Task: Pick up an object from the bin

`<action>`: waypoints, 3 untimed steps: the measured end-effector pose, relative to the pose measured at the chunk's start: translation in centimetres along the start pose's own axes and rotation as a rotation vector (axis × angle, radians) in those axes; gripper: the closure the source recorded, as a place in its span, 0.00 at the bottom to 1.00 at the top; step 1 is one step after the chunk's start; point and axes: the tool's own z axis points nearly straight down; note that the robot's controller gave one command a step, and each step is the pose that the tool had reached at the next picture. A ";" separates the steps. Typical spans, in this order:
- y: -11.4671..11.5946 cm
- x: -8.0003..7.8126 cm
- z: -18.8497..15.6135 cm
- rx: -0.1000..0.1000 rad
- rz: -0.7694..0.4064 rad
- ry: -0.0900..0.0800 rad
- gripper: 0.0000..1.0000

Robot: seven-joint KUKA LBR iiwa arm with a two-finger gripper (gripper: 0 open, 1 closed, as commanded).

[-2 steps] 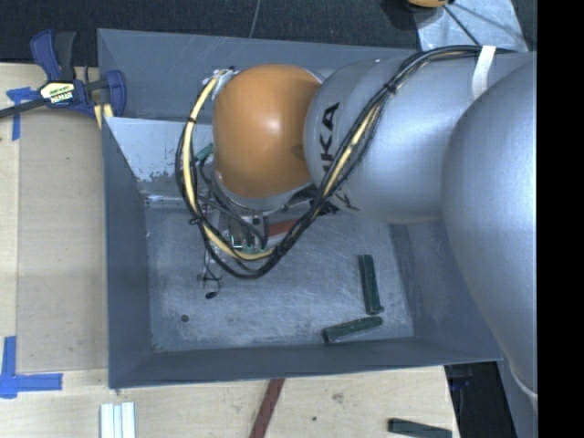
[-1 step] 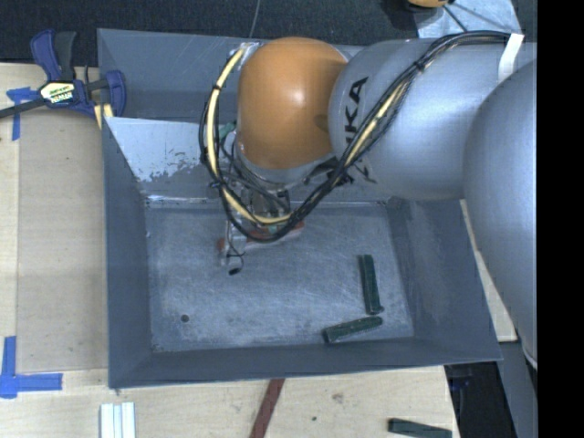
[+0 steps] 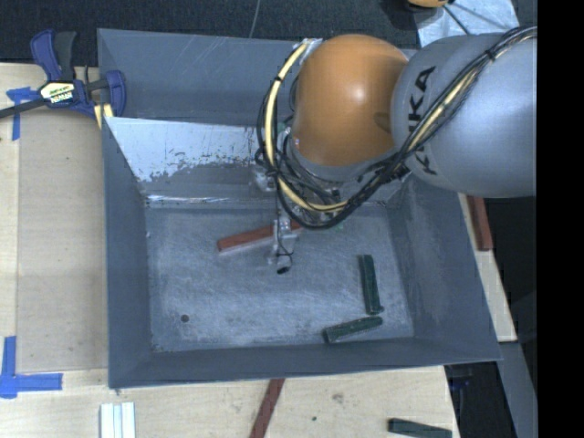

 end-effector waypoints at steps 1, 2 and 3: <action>0.1 -2.8 3.5 0.001 -0.124 -0.014 0.00; -4.1 -3.5 12.8 -0.001 0.042 -0.003 1.00; -4.1 -3.5 12.8 -0.002 0.042 -0.003 1.00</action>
Offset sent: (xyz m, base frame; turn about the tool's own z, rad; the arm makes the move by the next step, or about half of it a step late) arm 0.0378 -0.0368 -0.1287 0.0409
